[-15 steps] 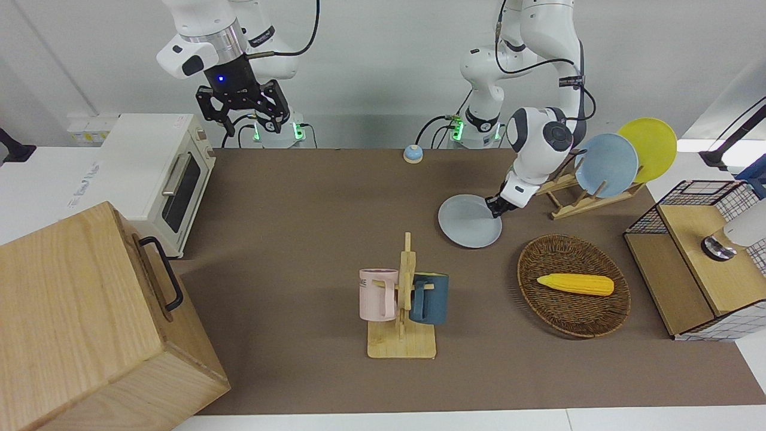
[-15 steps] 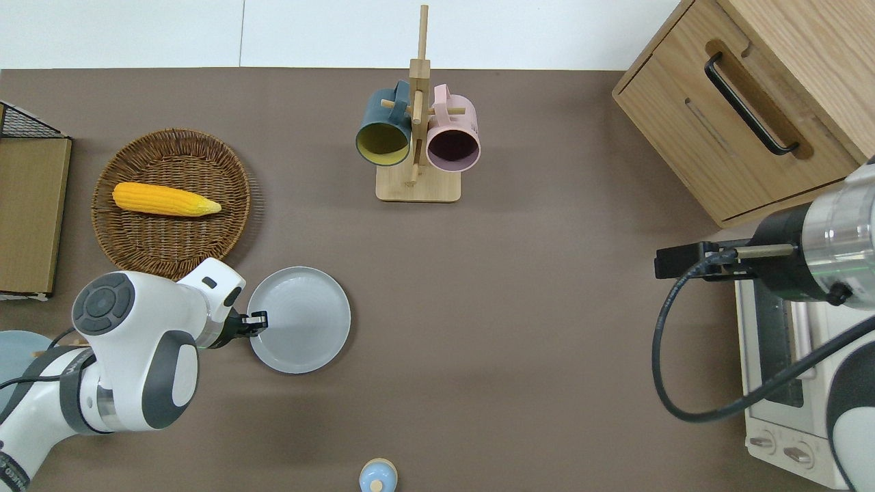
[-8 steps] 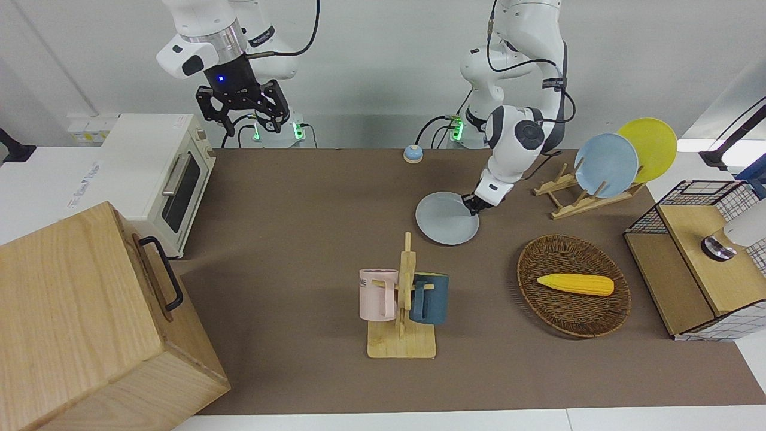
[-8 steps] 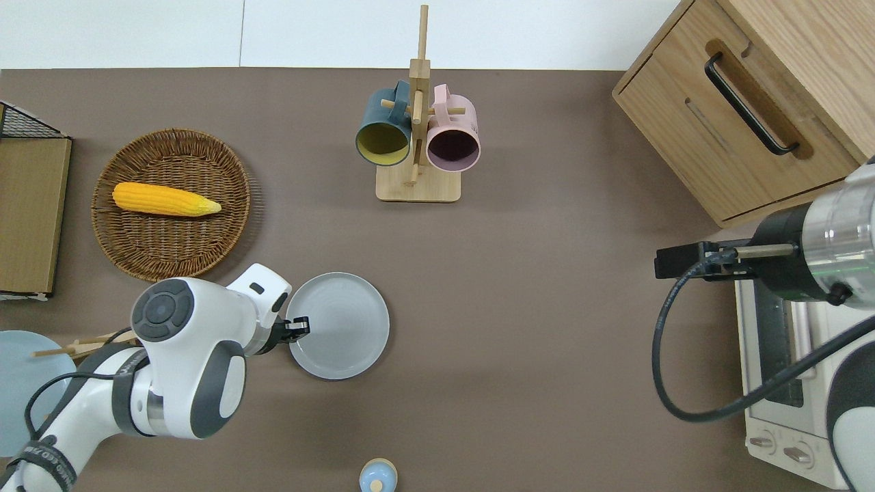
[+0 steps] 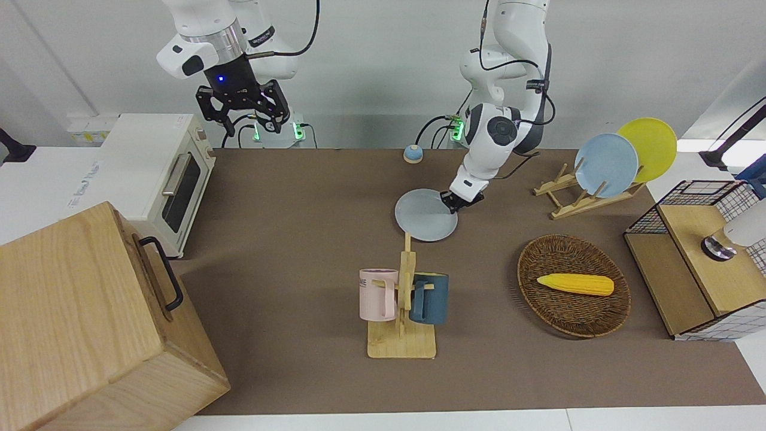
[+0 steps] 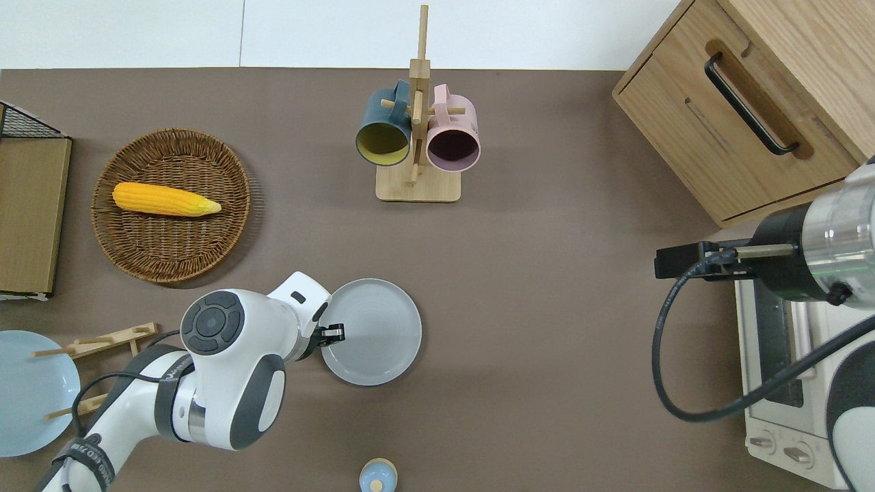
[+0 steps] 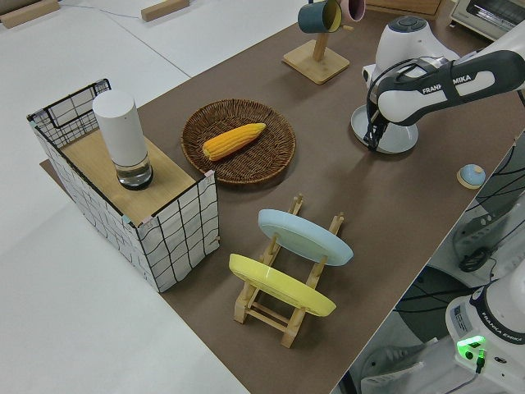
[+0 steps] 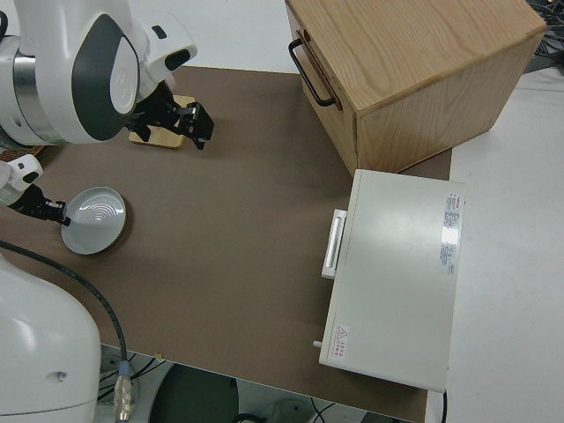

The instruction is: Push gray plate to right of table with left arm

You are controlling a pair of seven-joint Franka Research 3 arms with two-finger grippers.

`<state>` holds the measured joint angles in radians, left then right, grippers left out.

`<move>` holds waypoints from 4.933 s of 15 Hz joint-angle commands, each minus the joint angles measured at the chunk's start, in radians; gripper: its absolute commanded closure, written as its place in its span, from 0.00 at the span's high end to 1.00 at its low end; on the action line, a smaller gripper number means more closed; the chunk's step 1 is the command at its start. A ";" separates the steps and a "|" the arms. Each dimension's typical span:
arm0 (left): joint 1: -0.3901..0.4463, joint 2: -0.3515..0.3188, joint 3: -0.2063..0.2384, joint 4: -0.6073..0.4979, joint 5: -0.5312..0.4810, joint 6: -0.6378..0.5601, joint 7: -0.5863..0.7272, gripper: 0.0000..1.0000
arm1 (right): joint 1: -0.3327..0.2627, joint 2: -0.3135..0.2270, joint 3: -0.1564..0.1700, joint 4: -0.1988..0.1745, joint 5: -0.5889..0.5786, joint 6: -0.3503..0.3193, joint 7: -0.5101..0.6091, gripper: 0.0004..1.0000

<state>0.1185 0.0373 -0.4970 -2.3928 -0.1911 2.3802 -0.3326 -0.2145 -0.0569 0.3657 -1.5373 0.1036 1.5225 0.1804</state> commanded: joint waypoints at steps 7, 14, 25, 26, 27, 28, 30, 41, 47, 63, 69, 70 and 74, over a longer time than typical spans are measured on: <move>-0.109 0.085 -0.051 -0.009 -0.093 0.119 -0.037 0.00 | -0.006 0.006 0.004 0.014 0.016 -0.007 0.002 1.00; -0.243 0.162 -0.038 0.056 -0.096 0.177 -0.150 0.00 | -0.006 0.006 0.004 0.014 0.016 -0.005 0.002 1.00; -0.388 0.239 -0.008 0.164 -0.137 0.206 -0.204 0.00 | -0.006 0.006 0.004 0.014 0.016 -0.005 0.002 1.00; -0.402 0.251 -0.006 0.176 -0.136 0.206 -0.221 0.00 | -0.006 0.005 0.004 0.014 0.016 -0.007 0.002 1.00; -0.421 0.257 0.009 0.188 -0.136 0.214 -0.233 0.00 | -0.006 0.006 0.004 0.014 0.016 -0.005 0.002 1.00; -0.444 0.263 0.027 0.196 -0.137 0.229 -0.235 0.00 | -0.006 0.006 0.004 0.014 0.016 -0.007 0.002 1.00; -0.474 0.285 0.051 0.217 -0.137 0.241 -0.236 0.00 | -0.006 0.006 0.004 0.014 0.016 -0.007 0.002 1.00; -0.482 0.293 0.054 0.245 -0.136 0.214 -0.269 0.65 | -0.006 0.006 0.004 0.014 0.016 -0.007 0.002 1.00; -0.435 0.161 0.103 0.259 -0.122 -0.082 -0.259 0.99 | -0.006 0.006 0.004 0.014 0.016 -0.005 0.002 1.00; -0.427 0.046 0.405 0.489 -0.002 -0.578 -0.113 0.99 | -0.006 0.005 0.004 0.014 0.016 -0.007 0.002 1.00; -0.289 -0.008 0.446 0.489 0.047 -0.639 0.099 0.99 | -0.006 0.006 0.004 0.014 0.016 -0.007 0.002 1.00; -0.274 -0.017 0.451 0.494 0.070 -0.639 0.134 0.99 | -0.006 0.006 0.004 0.014 0.016 -0.007 0.002 1.00; -0.217 -0.039 0.457 0.562 0.133 -0.674 0.185 0.99 | -0.006 0.006 0.004 0.014 0.016 -0.007 0.002 1.00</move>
<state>-0.1272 0.0199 -0.0361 -1.8938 -0.1122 1.7635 -0.1717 -0.2145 -0.0569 0.3657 -1.5373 0.1036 1.5225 0.1804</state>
